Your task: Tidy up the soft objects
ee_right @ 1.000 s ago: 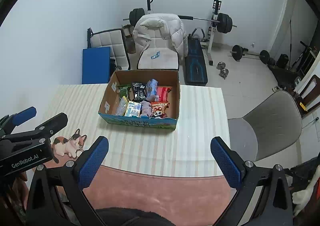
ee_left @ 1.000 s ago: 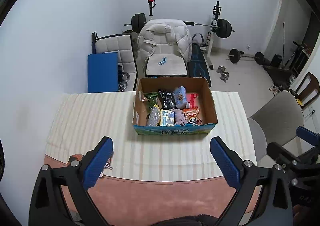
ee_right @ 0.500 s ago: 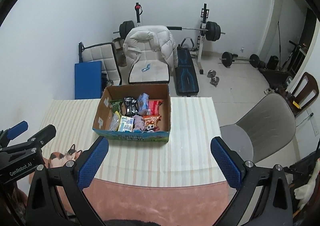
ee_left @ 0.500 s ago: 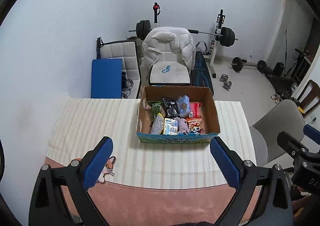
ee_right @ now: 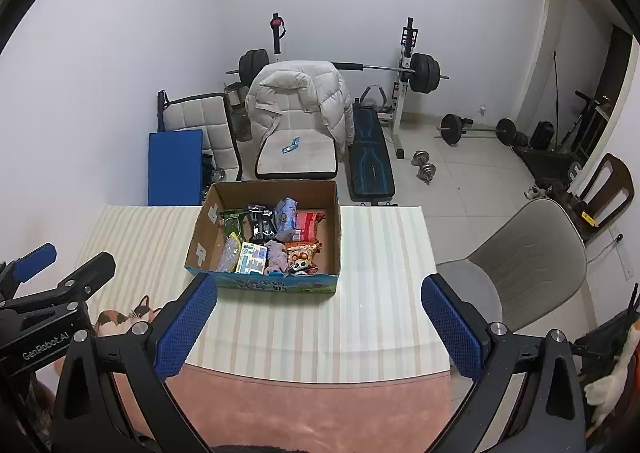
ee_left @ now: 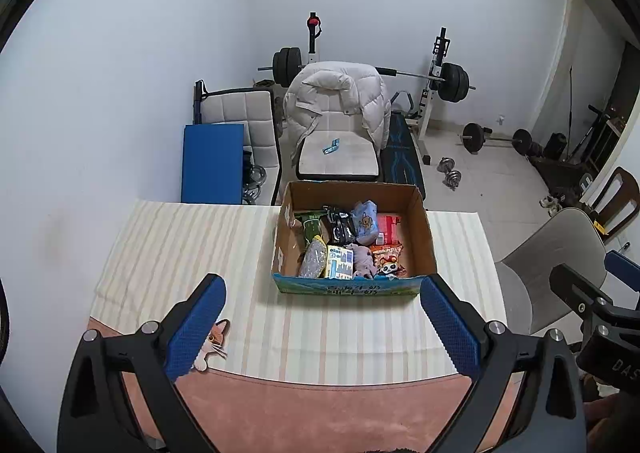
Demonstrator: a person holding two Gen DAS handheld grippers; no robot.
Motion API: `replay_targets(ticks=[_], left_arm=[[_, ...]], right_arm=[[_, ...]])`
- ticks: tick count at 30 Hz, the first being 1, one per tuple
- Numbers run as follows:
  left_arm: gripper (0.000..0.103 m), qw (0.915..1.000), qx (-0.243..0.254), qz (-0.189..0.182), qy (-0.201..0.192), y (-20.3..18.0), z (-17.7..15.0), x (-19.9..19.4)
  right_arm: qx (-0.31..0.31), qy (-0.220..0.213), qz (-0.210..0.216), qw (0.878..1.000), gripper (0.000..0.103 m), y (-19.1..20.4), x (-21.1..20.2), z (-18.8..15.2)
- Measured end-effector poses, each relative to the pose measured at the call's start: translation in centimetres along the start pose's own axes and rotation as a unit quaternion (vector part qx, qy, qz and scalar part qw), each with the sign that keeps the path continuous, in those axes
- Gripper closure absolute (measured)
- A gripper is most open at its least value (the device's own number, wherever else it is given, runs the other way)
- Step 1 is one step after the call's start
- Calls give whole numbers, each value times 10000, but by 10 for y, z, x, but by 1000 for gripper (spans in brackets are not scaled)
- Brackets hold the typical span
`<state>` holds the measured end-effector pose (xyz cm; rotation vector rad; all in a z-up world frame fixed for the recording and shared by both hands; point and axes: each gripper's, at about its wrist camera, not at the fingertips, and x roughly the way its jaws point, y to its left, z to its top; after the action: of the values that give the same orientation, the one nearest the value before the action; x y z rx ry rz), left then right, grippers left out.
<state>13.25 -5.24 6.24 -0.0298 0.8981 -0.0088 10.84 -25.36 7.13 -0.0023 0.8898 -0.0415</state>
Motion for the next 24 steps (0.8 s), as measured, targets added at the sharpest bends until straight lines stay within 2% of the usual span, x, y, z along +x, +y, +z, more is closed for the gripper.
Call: replay_targets(ticks=[24], left_arm=[[3, 10000, -7, -10, -21, -1, 1, -2]], right_arm=[[5, -44, -56, 10000, 0, -3, -1, 2]])
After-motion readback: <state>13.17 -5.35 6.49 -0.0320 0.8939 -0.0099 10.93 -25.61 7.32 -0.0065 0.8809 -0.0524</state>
